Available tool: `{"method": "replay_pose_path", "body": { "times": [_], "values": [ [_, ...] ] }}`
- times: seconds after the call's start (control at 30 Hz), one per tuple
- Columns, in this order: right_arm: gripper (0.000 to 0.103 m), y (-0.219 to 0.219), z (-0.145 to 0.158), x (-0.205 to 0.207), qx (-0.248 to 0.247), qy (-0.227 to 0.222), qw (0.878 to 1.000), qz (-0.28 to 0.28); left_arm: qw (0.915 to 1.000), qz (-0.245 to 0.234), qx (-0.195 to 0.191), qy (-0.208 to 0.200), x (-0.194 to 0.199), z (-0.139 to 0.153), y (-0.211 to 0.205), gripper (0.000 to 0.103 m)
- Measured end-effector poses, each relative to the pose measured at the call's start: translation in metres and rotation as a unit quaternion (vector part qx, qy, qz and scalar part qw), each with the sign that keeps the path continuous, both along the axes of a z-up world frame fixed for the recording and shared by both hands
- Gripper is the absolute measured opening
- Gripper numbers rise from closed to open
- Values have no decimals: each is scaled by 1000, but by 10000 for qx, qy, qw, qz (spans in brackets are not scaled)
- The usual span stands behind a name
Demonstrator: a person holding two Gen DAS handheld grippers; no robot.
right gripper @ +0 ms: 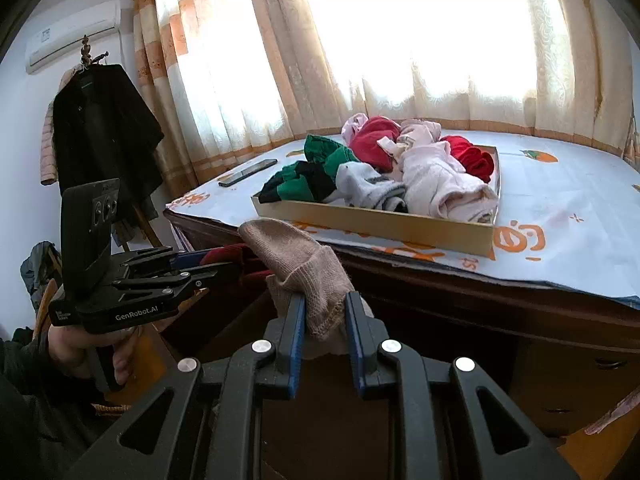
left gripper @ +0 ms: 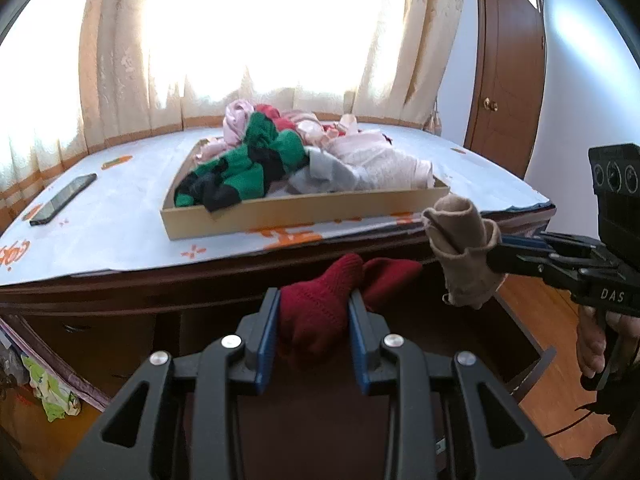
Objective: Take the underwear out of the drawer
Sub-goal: 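Carry the red sock with the left gripper while the right carries the beige sock to the tray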
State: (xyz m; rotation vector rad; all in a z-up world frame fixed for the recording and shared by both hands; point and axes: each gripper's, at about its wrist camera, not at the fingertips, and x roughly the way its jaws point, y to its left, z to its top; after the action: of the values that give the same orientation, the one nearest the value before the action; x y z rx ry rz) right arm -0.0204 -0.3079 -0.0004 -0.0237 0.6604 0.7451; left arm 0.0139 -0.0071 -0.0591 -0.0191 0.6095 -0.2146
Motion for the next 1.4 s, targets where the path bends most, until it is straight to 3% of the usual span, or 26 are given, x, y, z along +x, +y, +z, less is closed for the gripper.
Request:
{"method": "replay_pose_path", "body": {
  "times": [0.9, 1.4],
  "values": [
    [22, 30, 48, 29, 71, -561, 9984, 96, 9958, 329, 389, -765, 20, 66, 27, 30],
    [22, 48, 65, 85, -53, -705, 9974, -135, 9912, 604, 635, -996, 70, 92, 43, 30]
  ]
}}
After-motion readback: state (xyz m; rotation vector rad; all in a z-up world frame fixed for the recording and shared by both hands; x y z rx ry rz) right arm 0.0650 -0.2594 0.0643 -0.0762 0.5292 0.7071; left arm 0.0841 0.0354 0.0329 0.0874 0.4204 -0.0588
